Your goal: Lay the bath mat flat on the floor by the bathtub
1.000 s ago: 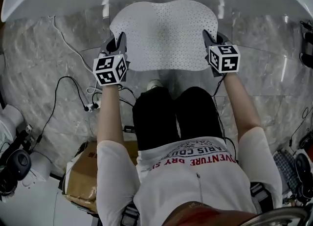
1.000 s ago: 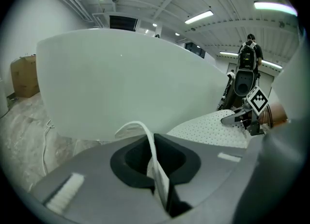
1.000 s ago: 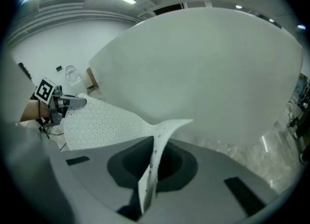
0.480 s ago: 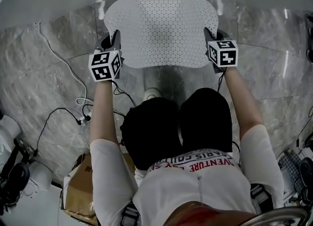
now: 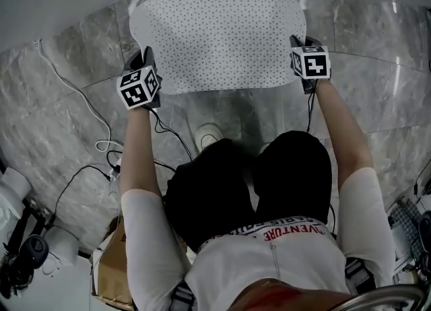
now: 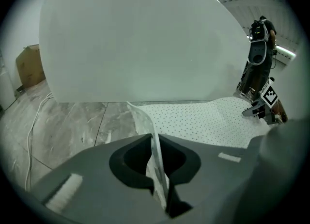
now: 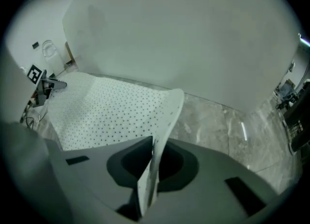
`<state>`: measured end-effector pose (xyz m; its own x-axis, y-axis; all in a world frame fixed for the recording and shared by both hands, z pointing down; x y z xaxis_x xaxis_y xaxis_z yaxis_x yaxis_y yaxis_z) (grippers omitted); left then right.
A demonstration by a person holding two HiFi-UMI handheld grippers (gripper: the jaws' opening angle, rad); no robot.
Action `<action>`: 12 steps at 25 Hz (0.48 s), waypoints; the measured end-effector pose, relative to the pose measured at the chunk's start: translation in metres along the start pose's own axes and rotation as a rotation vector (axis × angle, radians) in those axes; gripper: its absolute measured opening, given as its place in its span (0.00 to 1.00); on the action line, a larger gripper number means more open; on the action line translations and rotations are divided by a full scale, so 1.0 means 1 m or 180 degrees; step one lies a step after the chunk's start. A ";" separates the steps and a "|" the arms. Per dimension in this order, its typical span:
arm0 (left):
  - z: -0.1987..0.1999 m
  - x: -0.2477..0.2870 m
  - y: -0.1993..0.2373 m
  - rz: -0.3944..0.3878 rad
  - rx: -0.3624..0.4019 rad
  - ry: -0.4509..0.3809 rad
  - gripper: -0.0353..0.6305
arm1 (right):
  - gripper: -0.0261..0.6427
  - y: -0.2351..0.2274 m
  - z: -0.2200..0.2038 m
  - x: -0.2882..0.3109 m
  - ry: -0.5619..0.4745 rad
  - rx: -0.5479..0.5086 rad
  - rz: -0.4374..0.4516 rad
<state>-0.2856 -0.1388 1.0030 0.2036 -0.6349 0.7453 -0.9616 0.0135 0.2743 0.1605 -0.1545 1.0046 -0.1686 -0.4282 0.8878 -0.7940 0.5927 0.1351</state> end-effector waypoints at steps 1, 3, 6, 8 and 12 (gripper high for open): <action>-0.003 0.002 0.008 0.0080 -0.0026 0.0031 0.09 | 0.07 -0.002 -0.005 0.004 0.0049 0.0023 -0.0008; -0.007 0.004 0.023 0.0297 -0.0015 0.0110 0.09 | 0.07 -0.004 -0.014 0.009 0.0110 0.0058 -0.0033; -0.012 0.008 0.041 0.0474 -0.0029 0.0186 0.10 | 0.21 -0.008 -0.025 0.018 0.0182 0.0087 -0.0134; -0.017 0.013 0.051 0.0547 -0.0078 0.0222 0.30 | 0.38 -0.014 -0.034 0.024 0.0255 0.0153 -0.0249; -0.025 0.015 0.069 0.0756 -0.0188 0.0192 0.57 | 0.47 -0.029 -0.047 0.023 0.0379 0.0199 -0.0631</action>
<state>-0.3442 -0.1282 1.0478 -0.0145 -0.5614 0.8274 -0.9717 0.2031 0.1207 0.2070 -0.1499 1.0414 0.0614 -0.4464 0.8927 -0.8400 0.4600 0.2878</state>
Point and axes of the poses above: the fingertips, and each gripper's own axes: x forward along the fingers, y to its left, z out of its top, the point moved 3 cm from there along -x, backward along the fingers, and after that the axes turned 14 degrees about -x, right-handed, at the moved point
